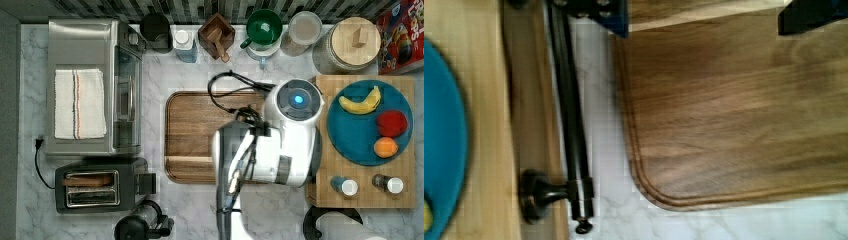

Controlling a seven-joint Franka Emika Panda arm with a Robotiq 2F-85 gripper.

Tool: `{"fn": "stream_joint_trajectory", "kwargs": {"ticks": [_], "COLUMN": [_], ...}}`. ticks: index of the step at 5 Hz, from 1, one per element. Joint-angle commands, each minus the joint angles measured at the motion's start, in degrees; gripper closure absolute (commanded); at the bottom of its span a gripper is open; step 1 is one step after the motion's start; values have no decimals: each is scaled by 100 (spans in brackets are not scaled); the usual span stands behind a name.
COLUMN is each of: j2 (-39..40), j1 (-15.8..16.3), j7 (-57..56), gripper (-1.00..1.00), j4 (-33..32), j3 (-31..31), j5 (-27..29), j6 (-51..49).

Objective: Open the drawer.

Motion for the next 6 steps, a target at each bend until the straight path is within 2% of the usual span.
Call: {"fn": "stream_joint_trajectory", "kwargs": {"ticks": [1, 3, 6], "j2": [109, 209, 355], "j1": [-321, -367, -459], "j7": [-1184, -950, -976], "gripper": [-100, -100, -100], "j4": [-28, -299, -1175], "j3": [-334, -240, -352], "j5": [-111, -229, -253], "j6": [519, 1058, 2416]}}
